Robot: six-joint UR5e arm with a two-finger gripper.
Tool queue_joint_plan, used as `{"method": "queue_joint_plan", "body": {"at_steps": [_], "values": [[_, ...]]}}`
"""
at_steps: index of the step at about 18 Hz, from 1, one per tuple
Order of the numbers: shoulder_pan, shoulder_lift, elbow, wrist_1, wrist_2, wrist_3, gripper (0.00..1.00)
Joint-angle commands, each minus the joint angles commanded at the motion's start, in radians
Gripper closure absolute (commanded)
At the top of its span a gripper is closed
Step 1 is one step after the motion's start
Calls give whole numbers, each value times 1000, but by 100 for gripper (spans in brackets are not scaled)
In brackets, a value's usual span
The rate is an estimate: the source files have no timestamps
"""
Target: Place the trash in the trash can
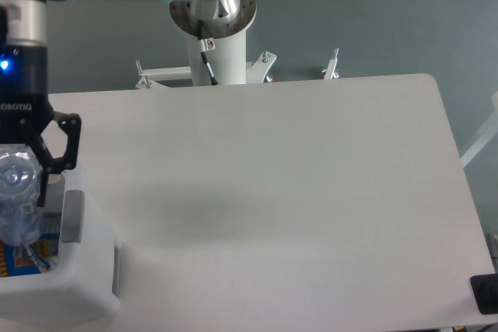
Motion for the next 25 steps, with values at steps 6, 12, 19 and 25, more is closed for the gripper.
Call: {"method": "queue_joint_plan", "body": {"at_steps": [6,12,19,25], "values": [[-3,-2,11,0,3,28,0],[93,9,40,-5,147,162,0],[290,15,23,-52,212,552,0],[437,153,-49,-323,238,1027,0]]}}
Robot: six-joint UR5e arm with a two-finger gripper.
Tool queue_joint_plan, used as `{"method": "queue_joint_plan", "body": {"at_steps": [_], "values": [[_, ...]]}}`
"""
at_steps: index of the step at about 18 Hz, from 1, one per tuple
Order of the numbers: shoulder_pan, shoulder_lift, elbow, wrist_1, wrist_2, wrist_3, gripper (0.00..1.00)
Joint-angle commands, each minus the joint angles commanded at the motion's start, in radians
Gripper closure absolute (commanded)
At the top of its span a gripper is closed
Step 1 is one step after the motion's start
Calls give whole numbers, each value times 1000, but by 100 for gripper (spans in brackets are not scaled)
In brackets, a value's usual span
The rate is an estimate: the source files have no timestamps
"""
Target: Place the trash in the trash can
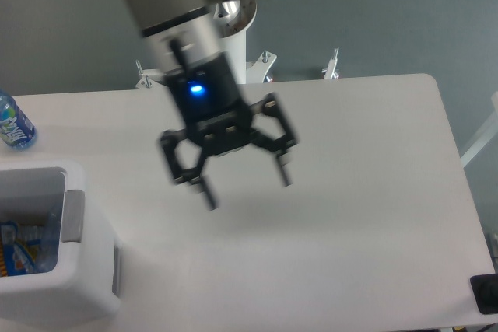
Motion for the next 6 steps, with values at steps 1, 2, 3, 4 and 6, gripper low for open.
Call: {"method": "queue_joint_plan", "body": {"at_steps": [1,2,3,4,6], "values": [[29,11,-2,-58,-2,91,0],[52,23,-3,-106,-5,175,0],[63,31,-3,-137,-5,244,0],[71,35,-2,-158,-5,290,0],[86,42,-2,-178,-20,315,0]]}}
